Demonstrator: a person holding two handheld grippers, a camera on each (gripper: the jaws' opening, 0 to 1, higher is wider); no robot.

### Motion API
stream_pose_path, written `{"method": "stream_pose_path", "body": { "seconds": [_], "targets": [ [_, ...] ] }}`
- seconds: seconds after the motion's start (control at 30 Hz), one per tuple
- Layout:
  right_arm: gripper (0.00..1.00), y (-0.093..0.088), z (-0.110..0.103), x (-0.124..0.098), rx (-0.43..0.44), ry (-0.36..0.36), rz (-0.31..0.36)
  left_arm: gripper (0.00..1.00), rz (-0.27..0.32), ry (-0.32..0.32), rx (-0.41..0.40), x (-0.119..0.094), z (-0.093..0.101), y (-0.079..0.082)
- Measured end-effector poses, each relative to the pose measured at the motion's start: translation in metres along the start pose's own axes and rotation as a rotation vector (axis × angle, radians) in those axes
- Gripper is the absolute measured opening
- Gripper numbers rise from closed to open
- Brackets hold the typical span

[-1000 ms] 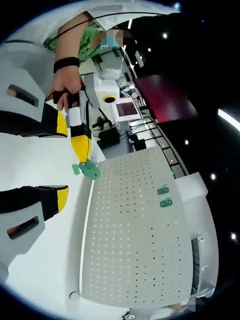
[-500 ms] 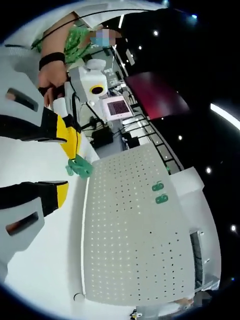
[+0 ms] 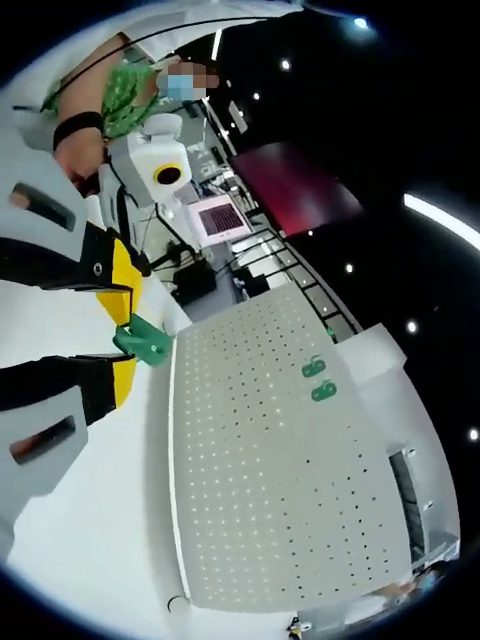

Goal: Insert the hook assembly into the mounting plate slot until the hook locks in place.

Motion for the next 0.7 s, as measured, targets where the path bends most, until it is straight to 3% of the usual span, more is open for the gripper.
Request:
{"method": "stream_pose_path", "body": {
  "seconds": [0.33,0.5,0.7],
  "targets": [
    [0.14,0.0029,-0.0008,0.0000,0.095,-0.006,0.037,0.01,0.035,-0.009,0.082,0.0026,0.0026,0.0028],
    [0.10,0.0086,0.0026,0.0016,0.180,-0.035,0.087,0.01,0.043,-0.012,0.091,0.0032,0.0046,0.0030],
    [0.07,0.0091,0.0039,0.0018,0.204,-0.042,0.089,0.01,0.049,-0.005,0.097,0.0036,0.0041,0.0049]
  ]
}}
Point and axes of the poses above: the point that each gripper's makers call its tool centre point, and the gripper's own axes: x roughly forward along the fingers, z roughly to its right, y roughly out of its top, the point moved 4 cm from there along -x, roughly backward along the fingers, and after that the axes turned 11 degrees about z, right-handed, at the moved point
